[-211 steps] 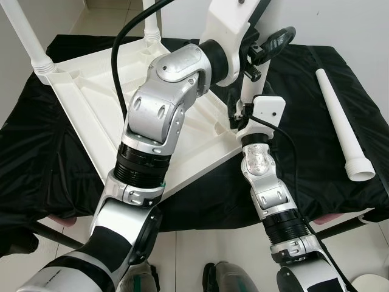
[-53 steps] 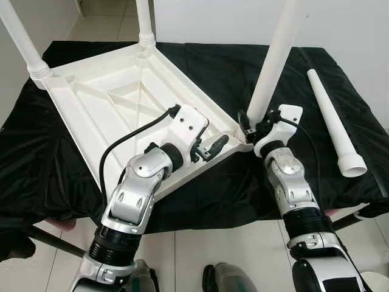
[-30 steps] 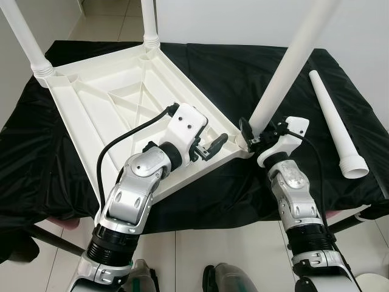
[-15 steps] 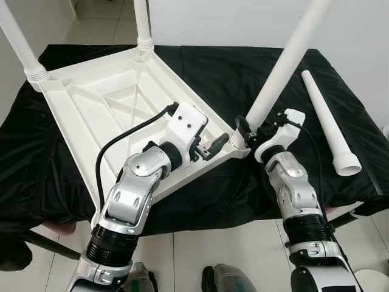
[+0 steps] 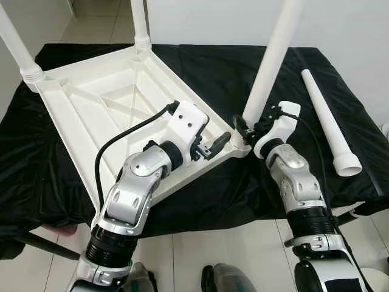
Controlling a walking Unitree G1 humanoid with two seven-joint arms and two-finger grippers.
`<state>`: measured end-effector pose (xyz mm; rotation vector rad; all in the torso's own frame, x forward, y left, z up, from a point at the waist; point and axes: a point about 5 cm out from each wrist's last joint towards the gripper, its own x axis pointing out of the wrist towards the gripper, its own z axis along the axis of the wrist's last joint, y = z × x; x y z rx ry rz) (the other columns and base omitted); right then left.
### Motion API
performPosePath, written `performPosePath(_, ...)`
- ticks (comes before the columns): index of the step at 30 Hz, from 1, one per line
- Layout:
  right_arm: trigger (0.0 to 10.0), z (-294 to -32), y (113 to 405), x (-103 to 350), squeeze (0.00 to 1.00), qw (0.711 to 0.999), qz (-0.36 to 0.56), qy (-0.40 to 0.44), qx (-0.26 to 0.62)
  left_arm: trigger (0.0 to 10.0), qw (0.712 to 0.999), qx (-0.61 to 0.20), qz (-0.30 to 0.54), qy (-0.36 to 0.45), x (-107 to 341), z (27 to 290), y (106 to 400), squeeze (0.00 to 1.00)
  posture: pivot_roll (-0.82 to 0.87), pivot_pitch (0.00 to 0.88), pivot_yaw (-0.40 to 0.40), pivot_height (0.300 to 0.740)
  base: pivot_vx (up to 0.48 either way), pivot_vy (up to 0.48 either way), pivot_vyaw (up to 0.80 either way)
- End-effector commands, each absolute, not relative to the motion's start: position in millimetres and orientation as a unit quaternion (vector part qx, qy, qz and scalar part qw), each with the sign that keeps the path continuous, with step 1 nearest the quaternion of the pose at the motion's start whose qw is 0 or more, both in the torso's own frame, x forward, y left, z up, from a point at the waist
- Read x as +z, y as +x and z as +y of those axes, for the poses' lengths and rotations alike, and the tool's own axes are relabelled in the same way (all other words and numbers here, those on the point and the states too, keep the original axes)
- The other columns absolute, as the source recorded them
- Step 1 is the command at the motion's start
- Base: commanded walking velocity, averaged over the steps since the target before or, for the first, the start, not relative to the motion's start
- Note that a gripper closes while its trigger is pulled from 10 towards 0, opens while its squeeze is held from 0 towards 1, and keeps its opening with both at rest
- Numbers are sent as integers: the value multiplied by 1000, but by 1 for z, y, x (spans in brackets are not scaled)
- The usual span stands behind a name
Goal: Building children table
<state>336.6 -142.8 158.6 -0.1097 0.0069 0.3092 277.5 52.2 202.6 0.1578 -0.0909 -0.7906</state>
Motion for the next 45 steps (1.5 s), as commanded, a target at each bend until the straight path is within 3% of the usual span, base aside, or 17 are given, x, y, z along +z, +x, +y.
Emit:
performPosePath(1, 10000, -141, 330, 134, 0, 983, 57, -68, 162, 10000, 925, -370, -45, 73, 203, 52, 276, 0, -108, 59, -12, 740, 0, 0, 0)
performPosePath(15, 10000, -145, 314, 121, 0, 986, 57, -55, 150, 10000, 924, -372, -47, 71, 205, 51, 275, 0, -119, 67, -12, 740, 0, 0, 0)
performPosePath(28, 10000, -152, 299, 117, 0, 993, -15, 22, 114, 10000, 924, -374, -46, 71, 206, 52, 276, 0, -117, 73, -5, 740, 0, 0, 0)
performPosePath(45, 10000, -148, 293, 114, 0, 990, -52, -9, 132, 10000, 923, -375, -48, 71, 208, 53, 277, 0, -114, 68, -1, 740, 0, 0, 0)
